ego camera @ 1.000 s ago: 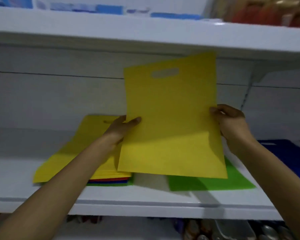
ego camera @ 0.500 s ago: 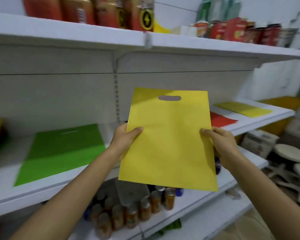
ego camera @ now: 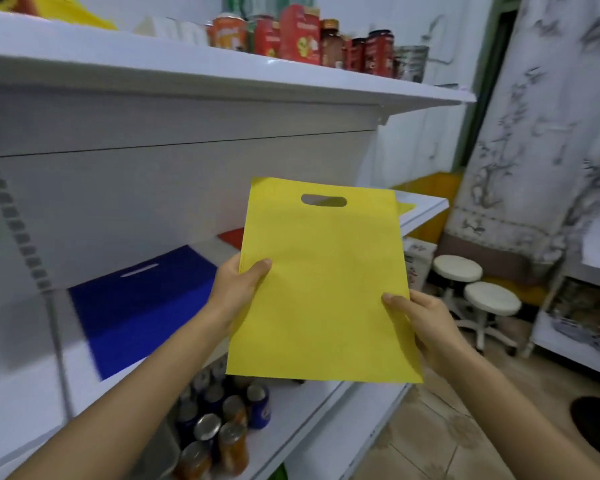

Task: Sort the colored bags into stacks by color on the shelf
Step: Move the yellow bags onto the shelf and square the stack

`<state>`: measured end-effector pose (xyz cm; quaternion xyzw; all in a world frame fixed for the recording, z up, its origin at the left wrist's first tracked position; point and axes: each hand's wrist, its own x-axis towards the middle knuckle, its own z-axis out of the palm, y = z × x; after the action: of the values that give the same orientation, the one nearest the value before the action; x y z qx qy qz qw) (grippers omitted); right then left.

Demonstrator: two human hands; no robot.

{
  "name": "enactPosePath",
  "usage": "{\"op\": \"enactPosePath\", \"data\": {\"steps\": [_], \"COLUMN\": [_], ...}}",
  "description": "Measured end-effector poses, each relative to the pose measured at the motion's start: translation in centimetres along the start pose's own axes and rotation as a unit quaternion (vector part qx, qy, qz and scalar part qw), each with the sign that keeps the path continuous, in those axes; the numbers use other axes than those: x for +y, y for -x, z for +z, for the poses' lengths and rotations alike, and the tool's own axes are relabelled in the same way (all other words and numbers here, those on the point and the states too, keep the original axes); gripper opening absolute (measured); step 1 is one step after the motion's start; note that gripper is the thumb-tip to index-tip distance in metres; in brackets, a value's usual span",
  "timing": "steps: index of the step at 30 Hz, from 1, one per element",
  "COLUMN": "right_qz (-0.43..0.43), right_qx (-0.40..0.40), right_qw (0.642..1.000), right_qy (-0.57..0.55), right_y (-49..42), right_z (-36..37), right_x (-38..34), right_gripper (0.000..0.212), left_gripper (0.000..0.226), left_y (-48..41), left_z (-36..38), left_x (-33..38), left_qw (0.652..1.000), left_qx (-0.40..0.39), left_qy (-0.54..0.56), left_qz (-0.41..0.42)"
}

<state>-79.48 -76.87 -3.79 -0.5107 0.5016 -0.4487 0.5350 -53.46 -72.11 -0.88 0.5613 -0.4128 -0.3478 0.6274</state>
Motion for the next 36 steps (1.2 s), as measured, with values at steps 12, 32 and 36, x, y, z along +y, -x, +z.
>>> {"op": "enactPosePath", "data": {"steps": [12,32,36], "right_qz": [-0.111,-0.100,-0.110], "right_qx": [0.081,-0.039,-0.100], "right_qw": [0.988,0.987,0.980], "right_qy": [0.073,0.118,0.129], "right_y": [-21.0,-55.3,-61.5], "right_z": [-7.3,-18.9,-19.8], "right_x": [-4.4,-4.6,-5.6], "right_gripper": [0.010,0.011,0.009], "left_gripper": [0.007,0.014,0.018], "left_y": [-22.2,-39.5,-42.0], "left_z": [13.9,30.5,33.5], "left_x": [0.7,-8.5,-9.4], "left_qw": [0.993,0.974,0.960], "left_qx": [-0.095,0.012,0.069], "left_qy": [-0.067,-0.224,-0.270], "left_qz": [0.006,-0.026,-0.025]}}
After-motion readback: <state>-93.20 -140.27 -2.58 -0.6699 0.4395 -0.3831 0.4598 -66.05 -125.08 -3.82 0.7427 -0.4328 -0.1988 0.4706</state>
